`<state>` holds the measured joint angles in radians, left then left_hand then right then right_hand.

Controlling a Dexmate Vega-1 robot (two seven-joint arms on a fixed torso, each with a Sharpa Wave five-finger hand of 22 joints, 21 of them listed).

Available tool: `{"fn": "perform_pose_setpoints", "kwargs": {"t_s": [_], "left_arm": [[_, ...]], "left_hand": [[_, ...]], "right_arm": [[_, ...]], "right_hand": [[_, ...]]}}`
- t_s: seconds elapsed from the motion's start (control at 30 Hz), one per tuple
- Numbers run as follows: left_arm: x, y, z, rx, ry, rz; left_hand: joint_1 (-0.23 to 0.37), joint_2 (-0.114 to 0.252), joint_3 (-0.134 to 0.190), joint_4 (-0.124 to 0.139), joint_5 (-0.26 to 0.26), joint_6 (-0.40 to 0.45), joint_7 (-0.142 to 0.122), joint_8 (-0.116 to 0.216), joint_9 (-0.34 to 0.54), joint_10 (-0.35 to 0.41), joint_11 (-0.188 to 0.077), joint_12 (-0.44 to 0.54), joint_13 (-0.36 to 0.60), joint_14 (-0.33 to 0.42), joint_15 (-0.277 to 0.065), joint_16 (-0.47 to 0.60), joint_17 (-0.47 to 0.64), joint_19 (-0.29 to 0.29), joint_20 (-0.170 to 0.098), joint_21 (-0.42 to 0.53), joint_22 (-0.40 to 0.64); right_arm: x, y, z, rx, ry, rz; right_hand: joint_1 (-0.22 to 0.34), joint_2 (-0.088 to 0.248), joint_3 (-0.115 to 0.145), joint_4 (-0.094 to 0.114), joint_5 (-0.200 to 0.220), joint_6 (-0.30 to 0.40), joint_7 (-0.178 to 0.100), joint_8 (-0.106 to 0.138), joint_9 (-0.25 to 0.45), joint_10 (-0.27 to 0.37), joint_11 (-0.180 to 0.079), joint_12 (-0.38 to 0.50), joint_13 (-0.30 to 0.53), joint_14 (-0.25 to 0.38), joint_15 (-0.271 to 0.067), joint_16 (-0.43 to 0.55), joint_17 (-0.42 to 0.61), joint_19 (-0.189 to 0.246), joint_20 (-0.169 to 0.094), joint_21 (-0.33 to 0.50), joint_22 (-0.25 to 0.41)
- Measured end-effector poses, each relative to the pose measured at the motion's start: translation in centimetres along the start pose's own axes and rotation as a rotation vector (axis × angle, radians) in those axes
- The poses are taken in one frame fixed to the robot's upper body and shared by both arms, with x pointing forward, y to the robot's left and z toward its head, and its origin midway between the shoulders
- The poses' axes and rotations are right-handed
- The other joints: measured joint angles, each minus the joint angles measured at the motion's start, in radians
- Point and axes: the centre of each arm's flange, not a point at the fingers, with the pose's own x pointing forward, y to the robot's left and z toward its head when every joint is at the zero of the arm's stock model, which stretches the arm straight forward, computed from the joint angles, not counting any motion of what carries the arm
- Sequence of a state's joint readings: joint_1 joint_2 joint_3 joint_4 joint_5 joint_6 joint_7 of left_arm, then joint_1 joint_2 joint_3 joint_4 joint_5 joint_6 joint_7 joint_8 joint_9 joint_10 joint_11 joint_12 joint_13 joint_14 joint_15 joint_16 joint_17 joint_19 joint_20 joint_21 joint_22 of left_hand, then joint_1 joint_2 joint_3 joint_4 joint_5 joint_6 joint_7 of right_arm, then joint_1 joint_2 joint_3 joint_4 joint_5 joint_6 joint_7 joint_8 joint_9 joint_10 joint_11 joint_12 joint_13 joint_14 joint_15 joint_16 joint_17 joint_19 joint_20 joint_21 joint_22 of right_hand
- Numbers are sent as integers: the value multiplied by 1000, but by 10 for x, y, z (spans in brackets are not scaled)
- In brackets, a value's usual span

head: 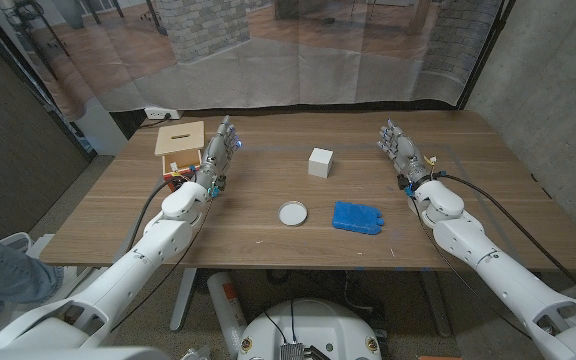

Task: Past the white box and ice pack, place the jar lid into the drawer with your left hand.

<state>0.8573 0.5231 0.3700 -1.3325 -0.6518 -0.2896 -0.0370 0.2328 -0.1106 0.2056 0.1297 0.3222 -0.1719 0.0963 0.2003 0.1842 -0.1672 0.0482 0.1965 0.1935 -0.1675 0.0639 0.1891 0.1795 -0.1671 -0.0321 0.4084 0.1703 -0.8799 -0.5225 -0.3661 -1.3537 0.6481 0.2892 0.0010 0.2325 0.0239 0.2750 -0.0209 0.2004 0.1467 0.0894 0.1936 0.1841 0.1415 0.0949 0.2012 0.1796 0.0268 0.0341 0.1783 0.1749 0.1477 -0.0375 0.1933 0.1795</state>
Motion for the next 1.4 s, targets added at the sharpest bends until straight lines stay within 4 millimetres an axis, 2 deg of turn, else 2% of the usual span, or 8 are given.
{"fn": "perform_pose_setpoints", "kwargs": {"t_s": [0.53,1.27,1.4], "left_arm": [[-5,-7,4,4,-7,-11],[-10,-18,16,48,-26,-27],[-12,-20,17,52,-32,-30]], "left_hand": [[14,12,3,-3,8,0,0,8,0,4,-4,11,-3,0,0,8,0,0,0,0,0],[37,35,8,-8,8,4,-4,8,0,20,-3,15,-8,0,0,8,0,-5,5,-13,0],[39,37,11,-11,8,4,-4,8,0,22,-4,15,-8,0,0,8,0,-5,14,-13,0]], "right_arm": [[-5,8,1,0,-2,8],[-3,4,4,-11,-28,14],[-1,3,5,-14,-31,14]], "right_hand": [[0,0,0,0,0,0,0,0,0,0,0,0,0,0,0,0,0,0,0,0,0],[0,0,-3,-3,0,5,-6,0,0,0,0,0,0,0,0,0,0,0,0,0,0],[0,0,-3,-3,0,5,-6,0,0,5,-5,0,0,0,0,0,0,0,0,0,0]]}}
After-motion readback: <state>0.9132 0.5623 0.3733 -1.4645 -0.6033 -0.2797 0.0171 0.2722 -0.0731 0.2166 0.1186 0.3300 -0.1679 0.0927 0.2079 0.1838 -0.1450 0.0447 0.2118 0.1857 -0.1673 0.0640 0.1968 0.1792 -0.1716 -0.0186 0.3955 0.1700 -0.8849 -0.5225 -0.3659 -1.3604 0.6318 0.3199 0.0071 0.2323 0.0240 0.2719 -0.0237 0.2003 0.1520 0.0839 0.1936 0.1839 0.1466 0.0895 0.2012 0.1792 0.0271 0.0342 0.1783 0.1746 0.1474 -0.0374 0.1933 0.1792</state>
